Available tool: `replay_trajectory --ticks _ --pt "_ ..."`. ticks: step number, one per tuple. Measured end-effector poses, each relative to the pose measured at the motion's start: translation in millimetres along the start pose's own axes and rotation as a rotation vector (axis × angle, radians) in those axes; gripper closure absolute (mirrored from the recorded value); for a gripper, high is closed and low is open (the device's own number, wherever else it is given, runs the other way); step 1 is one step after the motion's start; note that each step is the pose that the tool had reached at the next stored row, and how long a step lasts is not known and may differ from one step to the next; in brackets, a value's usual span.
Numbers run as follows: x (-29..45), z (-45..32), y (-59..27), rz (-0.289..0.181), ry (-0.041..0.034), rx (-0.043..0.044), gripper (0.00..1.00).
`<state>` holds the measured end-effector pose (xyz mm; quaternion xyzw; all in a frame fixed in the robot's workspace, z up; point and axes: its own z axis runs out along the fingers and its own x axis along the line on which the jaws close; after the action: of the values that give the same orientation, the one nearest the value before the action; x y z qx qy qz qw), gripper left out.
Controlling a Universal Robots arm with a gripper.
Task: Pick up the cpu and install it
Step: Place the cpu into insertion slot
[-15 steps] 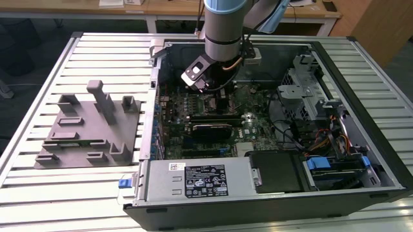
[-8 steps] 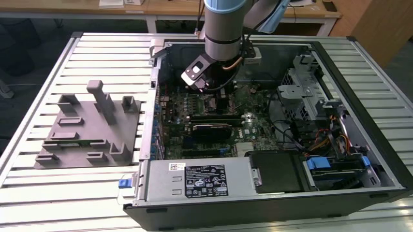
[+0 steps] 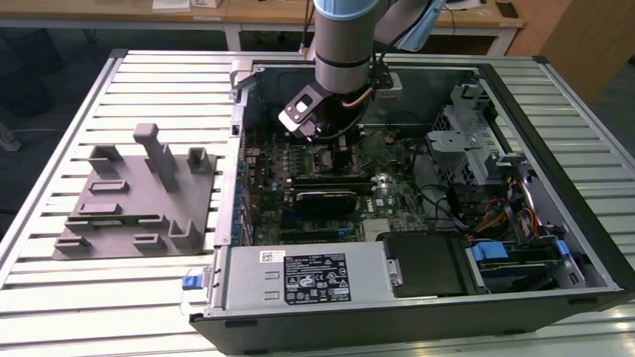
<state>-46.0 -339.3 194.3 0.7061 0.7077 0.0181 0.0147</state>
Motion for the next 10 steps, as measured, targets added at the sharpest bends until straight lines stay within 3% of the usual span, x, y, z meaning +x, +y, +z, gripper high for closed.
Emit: replay_trajectory --ticks 10 --pt "0.1 -1.3 0.1 0.012 0.0003 -0.0003 0.47"
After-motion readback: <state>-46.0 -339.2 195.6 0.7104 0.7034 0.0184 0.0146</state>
